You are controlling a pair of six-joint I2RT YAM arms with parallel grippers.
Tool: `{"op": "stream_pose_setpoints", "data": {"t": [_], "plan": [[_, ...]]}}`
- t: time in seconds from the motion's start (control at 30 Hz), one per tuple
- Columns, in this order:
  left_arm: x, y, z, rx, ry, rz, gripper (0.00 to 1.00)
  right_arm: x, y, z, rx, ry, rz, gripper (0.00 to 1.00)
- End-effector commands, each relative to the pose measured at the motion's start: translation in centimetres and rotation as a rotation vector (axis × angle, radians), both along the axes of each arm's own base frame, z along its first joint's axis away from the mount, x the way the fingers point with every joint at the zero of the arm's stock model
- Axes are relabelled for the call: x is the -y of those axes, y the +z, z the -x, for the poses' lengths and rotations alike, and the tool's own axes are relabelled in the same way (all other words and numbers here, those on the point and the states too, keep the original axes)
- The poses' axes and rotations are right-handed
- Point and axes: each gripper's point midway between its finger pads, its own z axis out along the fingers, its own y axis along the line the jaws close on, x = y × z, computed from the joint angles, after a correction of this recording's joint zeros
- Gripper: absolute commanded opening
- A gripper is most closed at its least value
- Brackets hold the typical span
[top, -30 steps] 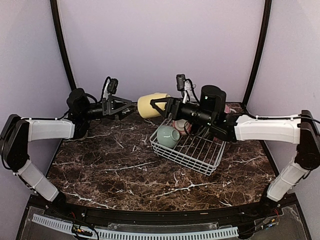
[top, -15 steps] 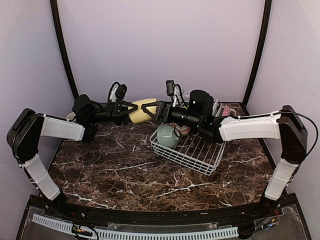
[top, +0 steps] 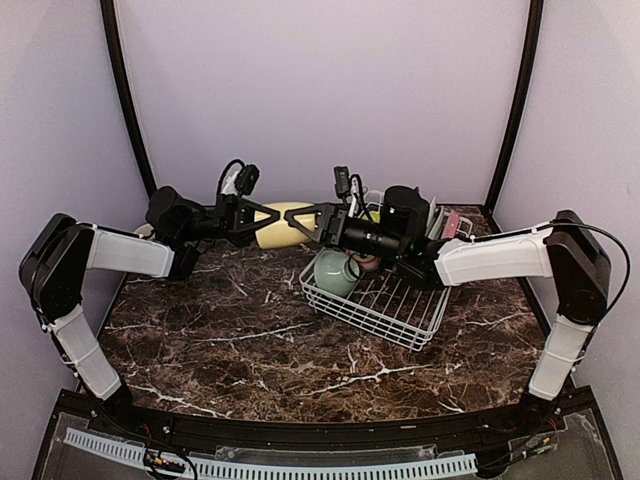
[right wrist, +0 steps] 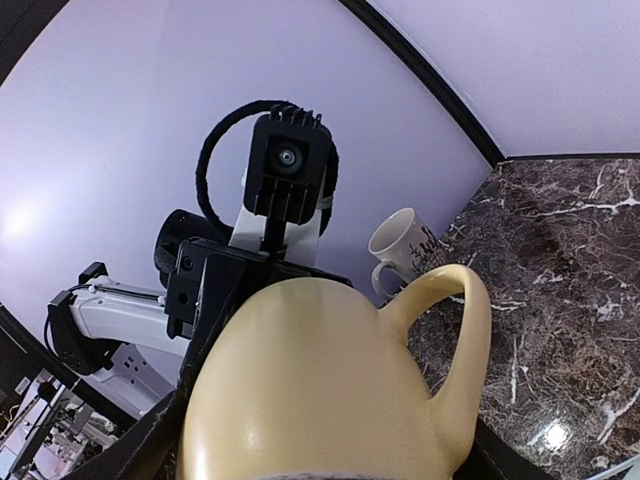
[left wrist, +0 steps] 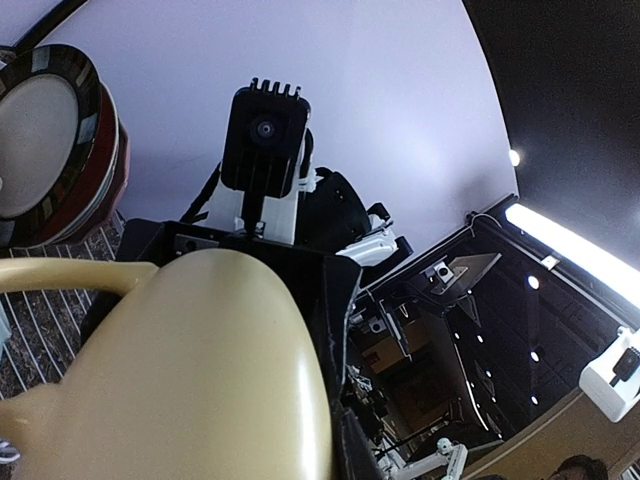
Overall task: Unload the mixed dishes from the dish rack
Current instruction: Pass from the right arm to the left, then place the cup at the center of the board.
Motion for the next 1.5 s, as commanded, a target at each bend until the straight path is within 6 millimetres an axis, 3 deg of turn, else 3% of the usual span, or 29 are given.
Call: {"op": "stream_pose_setpoints", "data": {"t": [0.0,0.03,0.1,0.27,0.37,0.4,0.43,0.47,0.5,0.53,0.57,0.6,0.63,0.67,0.7,0.83,0.87,0.9,0.93,0.97,1.1,1.33,1.47], "plan": [[-3.0,3.5,0.0,0.188,0.078,0.104,0.01,2.1,3.0,-0.2,0.123,-0.026,-0.054,0.71],[-3.3,3.6,-0.2,0.187,0.088,0.105,0.01,2.3,2.7,-0.4,0.116,-0.037,-0.033,0.83],[-4.3,3.6,-1.1,0.189,0.128,0.102,0.01,2.8,2.5,-0.7,0.112,-0.043,-0.009,0.97],[-7.2,3.4,-3.7,0.174,0.249,0.087,0.01,3.4,2.0,-0.5,0.133,-0.054,0.061,0.99],[-7.9,1.5,-5.5,0.133,0.315,0.001,0.01,3.9,1.9,-0.6,0.14,-0.078,0.1,0.99],[-8.3,1.7,-5.8,0.147,0.353,-0.021,0.01,4.0,1.7,-0.6,0.146,-0.081,0.118,0.99],[-8.4,-1.1,-6.8,0.104,0.387,-0.124,0.01,4.1,1.4,-0.5,0.15,-0.084,0.135,0.99],[-8.9,-0.2,-7.5,0.137,0.461,-0.165,0.01,4.2,1.1,-0.6,0.151,-0.091,0.151,0.99],[-9.7,-4.4,-8.8,0.085,0.556,-0.358,0.01,4.4,0.9,-0.6,0.15,-0.099,0.166,0.99],[-10.3,-3.1,-9.2,0.146,0.621,-0.428,0.01,4.5,0.6,-0.7,0.145,-0.106,0.184,0.99],[-12.2,-6.8,-9.6,0.136,0.708,-0.659,0.01,4.7,0.4,-0.7,0.142,-0.11,0.197,0.99],[-13.2,-6.3,-9.9,0.167,0.762,-0.736,0.01,4.8,0.1,-0.6,0.14,-0.109,0.212,0.99],[-15.5,-8.2,-10.1,0.162,0.835,-0.905,0.01,4.8,-0.2,-0.5,0.14,-0.109,0.223,0.99],[-16.5,-8.0,-10.4,0.171,0.87,-0.963,0.01,5.0,-0.4,-0.5,0.14,-0.112,0.234,0.99],[-18.3,-9.1,-10.3,0.156,0.911,-1.084,0.01,5.1,-0.6,-0.5,0.14,-0.114,0.245,0.99],[-21.2,-10.5,-10.9,0.126,0.929,-1.32,0.01,5.4,-1.3,-0.6,0.129,-0.126,0.291,0.99],[-21.5,-12.4,-10.6,0.086,0.875,-1.39,0.01,5.4,-1.3,-0.5,0.133,-0.127,0.296,0.99],[-21.4,-12.0,-11.1,0.088,0.869,-1.405,0.01,5.5,-1.4,-0.5,0.138,-0.131,0.302,0.99],[-21.4,-13.8,-10.7,0.048,0.811,-1.457,0.01,5.5,-1.4,-0.5,0.141,-0.134,0.304,0.99],[-21.2,-13.8,-11.0,0.052,0.803,-1.472,0.01,5.6,-1.6,-0.4,0.139,-0.135,0.31,0.99],[-21.6,-16.9,-10.8,0.056,0.719,-1.657,0.01,5.7,-1.9,-0.3,0.14,-0.136,0.325,0.99],[-22.1,-18.1,-10.6,0.063,0.698,-1.741,0.01,5.5,-2.6,0.0,0.154,-0.125,0.373,0.99],[-22.3,-20.1,-10.5,0.038,0.641,-1.787,0.05,5.3,-4.4,-0.5,0.154,-0.159,0.532,0.99]]}}
